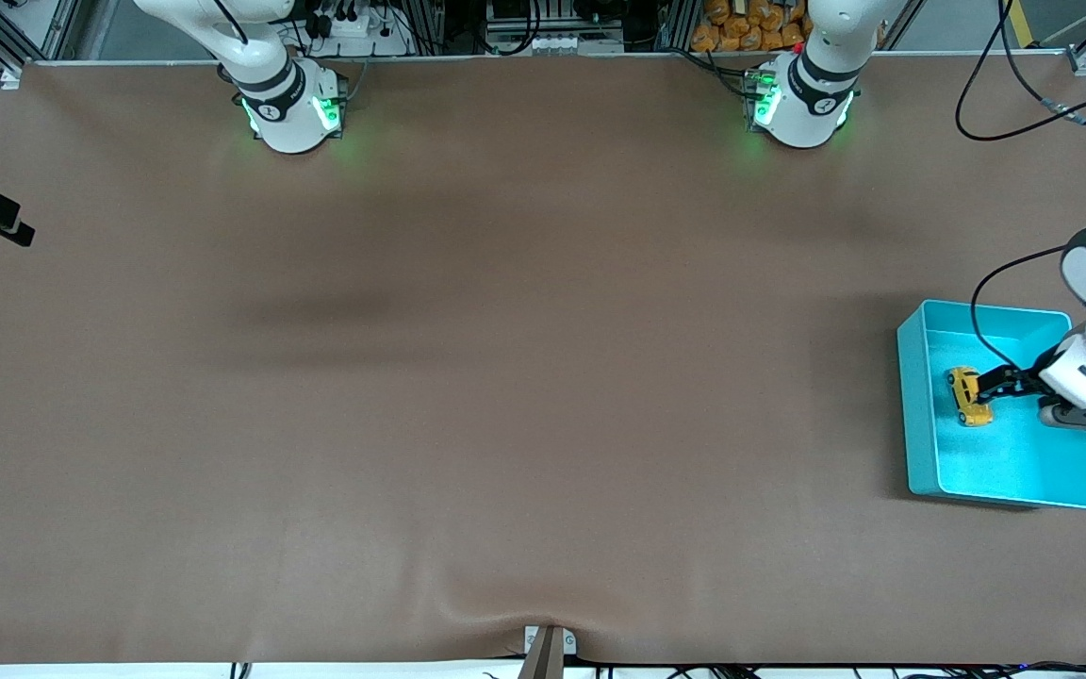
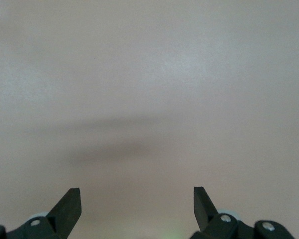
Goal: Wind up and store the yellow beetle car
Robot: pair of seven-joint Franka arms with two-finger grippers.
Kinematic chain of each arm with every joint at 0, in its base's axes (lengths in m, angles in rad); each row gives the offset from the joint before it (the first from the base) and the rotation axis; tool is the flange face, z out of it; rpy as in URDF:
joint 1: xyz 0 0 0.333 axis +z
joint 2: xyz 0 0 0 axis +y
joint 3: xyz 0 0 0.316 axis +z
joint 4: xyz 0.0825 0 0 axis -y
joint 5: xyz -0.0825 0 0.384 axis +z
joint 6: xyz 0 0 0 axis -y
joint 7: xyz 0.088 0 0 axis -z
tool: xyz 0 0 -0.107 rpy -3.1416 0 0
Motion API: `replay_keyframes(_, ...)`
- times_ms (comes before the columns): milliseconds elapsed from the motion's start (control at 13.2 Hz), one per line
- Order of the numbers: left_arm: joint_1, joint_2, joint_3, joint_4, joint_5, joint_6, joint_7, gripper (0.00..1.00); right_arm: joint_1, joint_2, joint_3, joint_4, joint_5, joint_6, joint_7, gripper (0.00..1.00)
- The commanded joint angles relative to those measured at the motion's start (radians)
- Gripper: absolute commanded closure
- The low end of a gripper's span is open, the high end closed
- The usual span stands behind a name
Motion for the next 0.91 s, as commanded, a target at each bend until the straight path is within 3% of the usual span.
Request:
replay_keyframes(0, 0.007, -0.122, -0.027, -0.013, -0.018, -0.132, 0.014, 0.00, -0.004, -0.001, 0.007, 0.016, 0.005, -0.016, 0.002, 0.00)
replay_keyframes(379, -0.047, -0.303, -0.044, 0.008, -0.185, -0.376, -0.003, 0.00, -0.001, -0.001, 0.009, 0.029, 0.005, -0.016, 0.000, 0.00)
replay_keyframes(455, -0.093, -0.335, -0.010, 0.011, -0.230, -0.417, -0.023, 0.00, -0.001, -0.001, 0.009, 0.035, 0.003, -0.018, -0.002, 0.00)
replay_keyframes(682, -0.342, -0.420, 0.175, 0.036, -0.253, -0.508, -0.145, 0.00, -0.001, -0.001, 0.018, 0.038, 0.003, -0.016, 0.003, 0.00)
replay_keyframes(834, -0.438, -0.437, 0.224, 0.100, -0.255, -0.607, -0.205, 0.00, -0.001, -0.001, 0.022, 0.038, 0.003, -0.018, 0.006, 0.00)
